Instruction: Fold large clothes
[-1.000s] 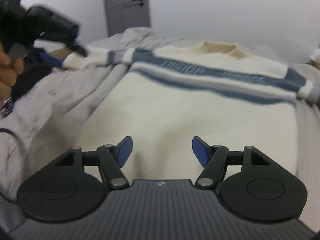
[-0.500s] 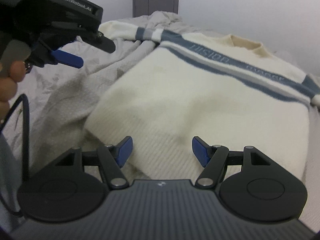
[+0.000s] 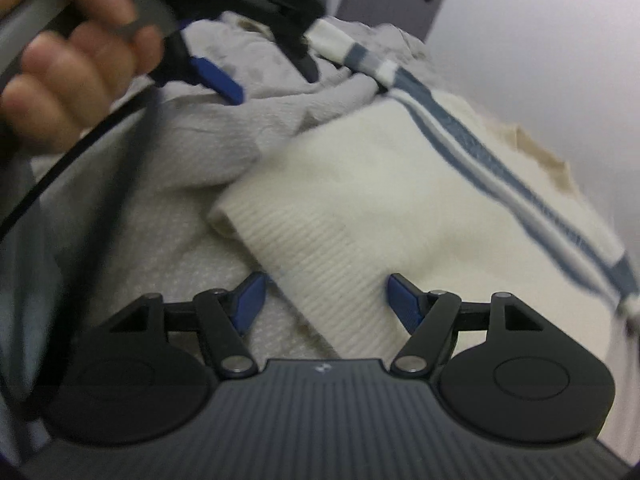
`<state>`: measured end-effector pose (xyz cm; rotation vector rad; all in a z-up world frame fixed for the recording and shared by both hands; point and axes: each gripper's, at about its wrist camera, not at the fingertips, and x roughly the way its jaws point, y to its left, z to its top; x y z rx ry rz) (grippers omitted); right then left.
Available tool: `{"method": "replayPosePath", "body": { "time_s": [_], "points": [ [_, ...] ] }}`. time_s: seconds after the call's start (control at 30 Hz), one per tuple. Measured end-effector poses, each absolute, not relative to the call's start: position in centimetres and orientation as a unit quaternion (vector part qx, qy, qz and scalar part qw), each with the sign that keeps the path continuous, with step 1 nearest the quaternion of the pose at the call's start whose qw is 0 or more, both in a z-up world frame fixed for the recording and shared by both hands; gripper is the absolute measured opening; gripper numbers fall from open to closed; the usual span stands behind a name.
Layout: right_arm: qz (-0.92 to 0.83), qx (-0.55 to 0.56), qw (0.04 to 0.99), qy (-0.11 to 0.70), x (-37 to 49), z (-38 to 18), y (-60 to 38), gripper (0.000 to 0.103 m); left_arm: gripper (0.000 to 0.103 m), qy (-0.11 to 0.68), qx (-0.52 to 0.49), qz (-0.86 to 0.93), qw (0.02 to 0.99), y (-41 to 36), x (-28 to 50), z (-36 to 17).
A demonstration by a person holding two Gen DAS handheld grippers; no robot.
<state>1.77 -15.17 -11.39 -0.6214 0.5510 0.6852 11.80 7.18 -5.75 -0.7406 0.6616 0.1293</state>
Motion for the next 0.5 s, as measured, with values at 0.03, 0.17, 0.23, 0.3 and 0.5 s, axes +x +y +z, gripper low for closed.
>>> {"method": "replayPosePath", "body": {
  "time_s": [0.03, 0.17, 0.23, 0.3, 0.5],
  "points": [
    [0.325, -0.31, 0.856, 0.255, 1.6, -11.6, -14.9, 0.071, 0.068, 0.316, -0.356, 0.063, 0.877, 7.2, 11.8, -5.8],
    [0.319, -0.379, 0.843, 0.211, 1.5, -13.2, -13.6, 0.07, 0.068, 0.313, -0.362, 0.062, 0.876, 7.4, 11.8, -5.9],
    [0.318, -0.386, 0.844, 0.197, 1.6, -13.4, -13.6, 0.06, 0.068, 0.311, -0.367, 0.06, 0.875, 7.5, 11.8, -6.0],
    [0.305, -0.378, 0.852, 0.197, 2.1, -12.9, -13.9, 0.033, 0.068, 0.306, -0.374, 0.055, 0.874, 7.5, 11.3, -5.9],
    [0.288, -0.215, 0.904, 0.231, 5.7, -7.9, -17.6, 0.011, 0.069, 0.299, -0.398, 0.02, 0.867, 7.0, 11.1, -5.9]
  ]
}}
